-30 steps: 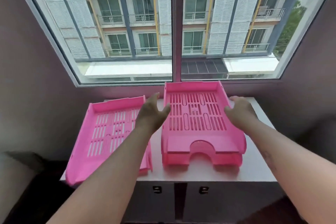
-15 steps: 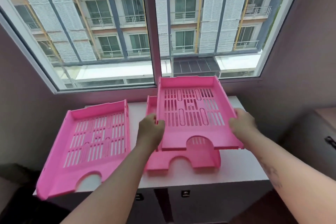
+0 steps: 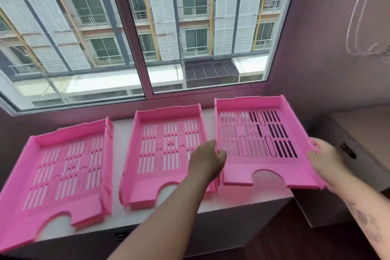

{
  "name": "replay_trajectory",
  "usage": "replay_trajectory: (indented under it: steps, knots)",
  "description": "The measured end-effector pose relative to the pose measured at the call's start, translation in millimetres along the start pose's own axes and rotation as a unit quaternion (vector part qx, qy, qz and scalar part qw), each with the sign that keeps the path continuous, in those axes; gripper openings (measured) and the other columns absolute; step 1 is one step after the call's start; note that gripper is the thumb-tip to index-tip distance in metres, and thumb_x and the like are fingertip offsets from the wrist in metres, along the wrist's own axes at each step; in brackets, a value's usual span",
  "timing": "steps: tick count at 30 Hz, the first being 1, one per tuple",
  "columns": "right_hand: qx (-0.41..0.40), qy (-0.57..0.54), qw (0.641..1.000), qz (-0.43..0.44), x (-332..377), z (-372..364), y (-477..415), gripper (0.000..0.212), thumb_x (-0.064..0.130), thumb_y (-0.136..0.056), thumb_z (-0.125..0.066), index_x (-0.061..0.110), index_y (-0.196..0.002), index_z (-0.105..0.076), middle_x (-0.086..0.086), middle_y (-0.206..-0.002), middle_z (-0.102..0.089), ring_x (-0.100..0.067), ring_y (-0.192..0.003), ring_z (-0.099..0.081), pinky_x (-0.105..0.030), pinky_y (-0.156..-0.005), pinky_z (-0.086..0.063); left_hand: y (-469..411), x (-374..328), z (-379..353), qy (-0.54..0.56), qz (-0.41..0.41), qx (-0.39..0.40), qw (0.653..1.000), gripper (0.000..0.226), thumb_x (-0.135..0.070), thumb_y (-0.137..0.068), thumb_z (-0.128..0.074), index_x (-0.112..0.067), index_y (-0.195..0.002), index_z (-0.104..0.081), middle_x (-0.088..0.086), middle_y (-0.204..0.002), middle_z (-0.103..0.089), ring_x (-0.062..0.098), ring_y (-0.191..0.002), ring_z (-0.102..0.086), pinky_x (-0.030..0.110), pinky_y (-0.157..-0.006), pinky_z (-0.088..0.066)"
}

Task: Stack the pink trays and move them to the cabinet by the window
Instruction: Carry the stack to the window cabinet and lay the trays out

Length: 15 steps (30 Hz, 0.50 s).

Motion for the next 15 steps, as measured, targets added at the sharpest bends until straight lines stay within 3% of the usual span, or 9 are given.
replay_trajectory:
  steps: [2, 6, 9, 11, 13, 15]
  knots:
    - [0.013, -0.016, 1.0, -0.013, -15, -7, -1, 0.044, -0.002, -0.093, -0.047, 0.012, -0.131, -0.063, -0.012, -0.105, -0.069, -0.029, -0.092, -0.062, -0.033, -0.074, -0.047, 3, 12, -5, -0.013, -0.004, 0.009, 1.0, 0.053, -0.042, -0.097, -0.042, -0.011, -0.139, -0.048, 0.008, -0.144, -0.053, 0.025, -0.131, -0.049, 0.044, -0.106, -0.04]
    - [0.039, -0.022, 0.999, -0.007, -29, -23, -12, 0.049, -0.005, -0.092, -0.042, 0.011, -0.135, -0.06, -0.016, -0.115, -0.069, -0.031, -0.099, -0.063, -0.041, -0.084, -0.051, 15, 44, -8, 0.004, 0.02, -0.034, 0.999, 0.056, -0.05, -0.099, -0.035, -0.017, -0.144, -0.042, 0.003, -0.148, -0.048, 0.021, -0.136, -0.044, 0.042, -0.109, -0.036]
    - [0.075, 0.027, 0.997, -0.006, -29, -38, -22, 0.053, -0.006, -0.091, -0.037, 0.01, -0.138, -0.056, -0.02, -0.125, -0.065, -0.033, -0.105, -0.06, -0.045, -0.093, -0.05, 28, 71, -9, -0.059, 0.039, -0.062, 0.996, 0.055, -0.045, -0.099, -0.037, -0.016, -0.145, -0.041, 0.005, -0.15, -0.045, 0.022, -0.139, -0.038, 0.045, -0.114, -0.032]
    - [0.06, 0.173, 0.983, 0.033, -23, -48, -22, 0.056, 0.002, -0.093, -0.04, 0.011, -0.148, -0.044, -0.02, -0.147, -0.05, -0.038, -0.13, -0.049, -0.05, -0.111, -0.037, 37, 88, -13, -0.123, 0.055, -0.051, 0.99, 0.059, -0.048, -0.098, -0.036, -0.02, -0.149, -0.035, 0.004, -0.157, -0.036, 0.024, -0.145, -0.028, 0.048, -0.118, -0.023]
    - [0.03, 0.311, 0.937, 0.155, -13, -61, -10, 0.061, 0.018, -0.095, -0.048, 0.015, -0.155, -0.036, -0.013, -0.161, -0.035, -0.034, -0.15, -0.026, -0.052, -0.123, -0.013, 45, 102, -18, -0.165, 0.07, -0.032, 0.983, 0.063, -0.053, -0.096, -0.031, -0.025, -0.152, -0.028, 0.002, -0.162, -0.024, 0.025, -0.149, -0.017, 0.05, -0.12, -0.016]
    - [0.1, 0.357, 0.896, 0.244, -8, -85, 13, 0.064, 0.038, -0.096, -0.046, 0.029, -0.157, -0.03, -0.003, -0.166, -0.025, -0.027, -0.156, -0.013, -0.05, -0.125, -0.002, 52, 112, -25, -0.194, 0.072, -0.021, 0.978, 0.066, -0.057, -0.095, -0.022, -0.029, -0.154, -0.019, 0.002, -0.164, -0.014, 0.025, -0.151, -0.008, 0.049, -0.121, -0.009]
Point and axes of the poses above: each hand's wrist, its own y-axis away from the middle knuckle, its own z-axis out of the back of the hand, x = y × z, the point moved 3 cm from there along -y, towards the middle knuckle
